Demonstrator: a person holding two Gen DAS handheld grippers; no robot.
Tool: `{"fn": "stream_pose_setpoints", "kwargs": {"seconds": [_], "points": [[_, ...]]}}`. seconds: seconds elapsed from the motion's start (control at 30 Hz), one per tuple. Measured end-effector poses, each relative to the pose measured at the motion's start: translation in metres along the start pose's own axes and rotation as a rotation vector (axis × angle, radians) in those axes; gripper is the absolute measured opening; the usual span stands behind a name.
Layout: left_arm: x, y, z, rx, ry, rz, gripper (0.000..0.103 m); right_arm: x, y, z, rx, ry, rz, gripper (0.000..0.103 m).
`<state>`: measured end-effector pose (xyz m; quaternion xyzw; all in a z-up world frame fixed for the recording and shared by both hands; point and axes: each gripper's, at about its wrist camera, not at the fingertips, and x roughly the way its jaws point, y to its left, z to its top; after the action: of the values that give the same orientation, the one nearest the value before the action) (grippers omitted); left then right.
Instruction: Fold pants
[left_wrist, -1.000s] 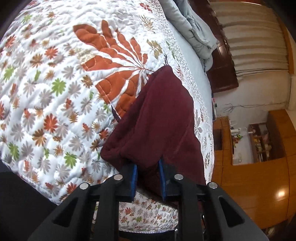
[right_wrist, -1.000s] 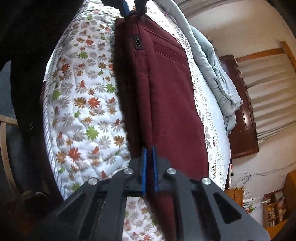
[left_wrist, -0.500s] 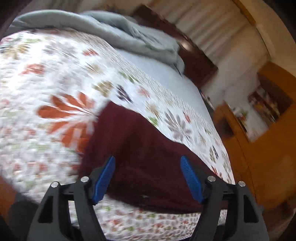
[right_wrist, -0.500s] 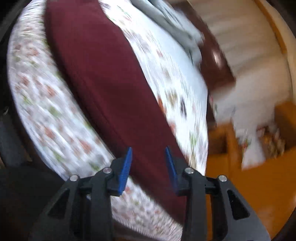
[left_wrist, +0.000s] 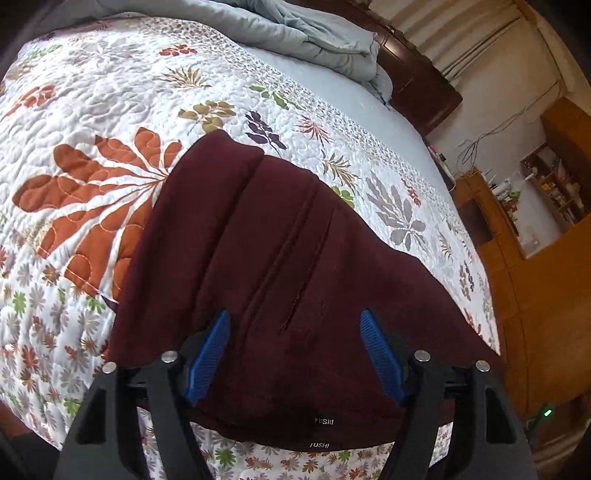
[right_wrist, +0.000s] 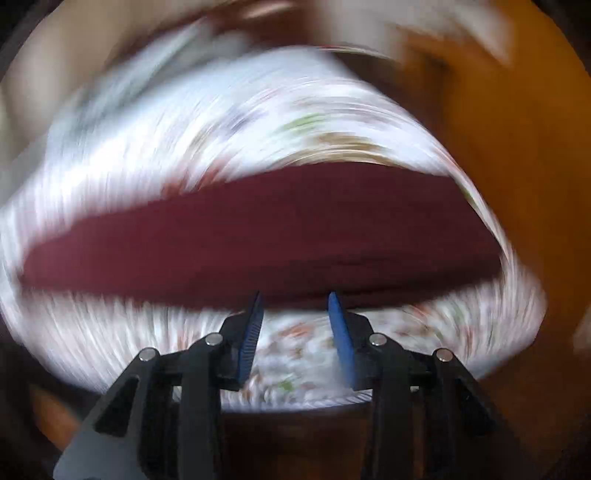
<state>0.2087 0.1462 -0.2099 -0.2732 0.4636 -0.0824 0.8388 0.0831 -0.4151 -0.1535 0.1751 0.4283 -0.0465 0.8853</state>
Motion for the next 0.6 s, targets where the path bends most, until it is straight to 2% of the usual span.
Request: {"fn": "stream_pose_setpoints", "kwargs": {"seconds": [0.03, 0.1, 0.13, 0.3, 0.37, 0.43, 0.47, 0.5, 0.6], "points": [[0.000, 0.000, 0.000, 0.000, -0.002, 0.004, 0.074, -0.003, -0.039, 0.004, 0.220, -0.017, 0.092, 0.039], [-0.002, 0.004, -0.002, -0.011, -0.005, -0.002, 0.076, 0.003, -0.086, 0.000, 0.497, -0.040, 0.233, 0.038], [-0.002, 0.005, -0.002, -0.015, -0.004, -0.003, 0.077, 0.009, -0.103, -0.003, 0.594, -0.052, 0.278, 0.038], [-0.002, 0.007, 0.000, -0.039, 0.003, -0.009, 0.078, 0.032, -0.129, 0.000, 0.722, -0.078, 0.341, 0.038], [-0.002, 0.007, 0.000, -0.039, 0.003, -0.007, 0.078, 0.037, -0.136, 0.000, 0.755, -0.073, 0.327, 0.031], [-0.001, 0.007, 0.001, -0.037, 0.004, -0.003, 0.078, 0.042, -0.141, 0.003, 0.783, -0.068, 0.338, 0.031], [0.000, 0.006, 0.001, -0.033, 0.005, -0.001, 0.079, 0.042, -0.148, 0.009, 0.781, -0.071, 0.338, 0.021], [0.000, 0.005, 0.001, -0.029, 0.005, 0.001, 0.080, 0.039, -0.149, 0.008, 0.780, -0.080, 0.347, 0.004], [0.000, 0.004, 0.001, -0.026, 0.008, 0.005, 0.081, 0.022, -0.150, 0.002, 0.768, -0.119, 0.330, 0.003]]}}
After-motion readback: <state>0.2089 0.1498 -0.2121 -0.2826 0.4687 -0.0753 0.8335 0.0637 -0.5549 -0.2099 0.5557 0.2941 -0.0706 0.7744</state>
